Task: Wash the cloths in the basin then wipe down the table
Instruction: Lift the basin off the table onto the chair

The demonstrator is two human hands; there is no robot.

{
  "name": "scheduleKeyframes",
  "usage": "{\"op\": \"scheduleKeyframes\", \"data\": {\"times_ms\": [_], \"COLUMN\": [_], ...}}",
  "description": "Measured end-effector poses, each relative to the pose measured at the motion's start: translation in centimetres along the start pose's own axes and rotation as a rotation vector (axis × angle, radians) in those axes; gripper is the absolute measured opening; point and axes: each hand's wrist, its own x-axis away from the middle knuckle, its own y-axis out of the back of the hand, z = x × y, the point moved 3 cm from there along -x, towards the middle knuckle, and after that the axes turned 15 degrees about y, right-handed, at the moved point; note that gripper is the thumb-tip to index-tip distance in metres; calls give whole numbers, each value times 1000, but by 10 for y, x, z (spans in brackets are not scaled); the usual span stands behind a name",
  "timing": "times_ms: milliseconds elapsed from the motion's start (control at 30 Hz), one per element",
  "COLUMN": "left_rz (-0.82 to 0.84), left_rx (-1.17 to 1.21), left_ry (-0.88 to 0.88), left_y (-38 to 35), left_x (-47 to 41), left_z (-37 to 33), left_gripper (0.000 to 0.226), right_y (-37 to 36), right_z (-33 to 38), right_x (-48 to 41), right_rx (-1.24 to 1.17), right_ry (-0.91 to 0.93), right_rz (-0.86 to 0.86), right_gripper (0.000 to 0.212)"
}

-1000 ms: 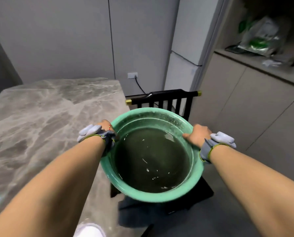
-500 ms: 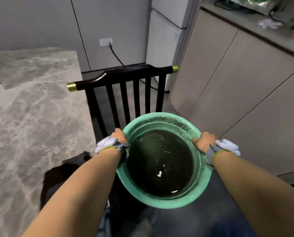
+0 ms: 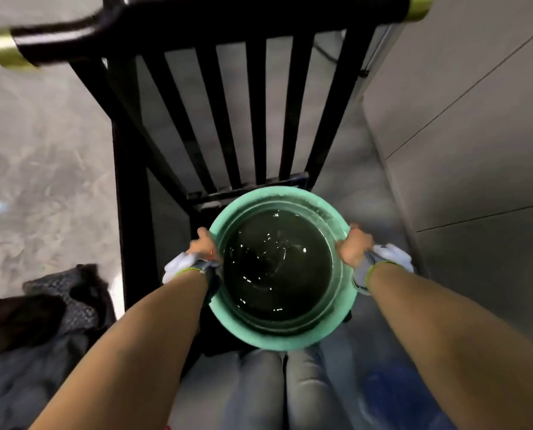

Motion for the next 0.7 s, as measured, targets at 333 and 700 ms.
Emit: {"op": "scheduleKeyframes", "data": {"times_ms": [333,700], "left_rz": [-169,-180], "left_rx": [160,307], "left_ry": [112,159], "left_y": [-48,-71], "left_x": [-54,-57], "left_z": [3,3], "left_gripper": [10,40], "right_y": [-60,-68], "right_z": [2,14], "right_x": [-47,-54], "right_rx": [35,85], "right_ry": [42,36], "right_rz": [107,152], "right_gripper": [43,62]}}
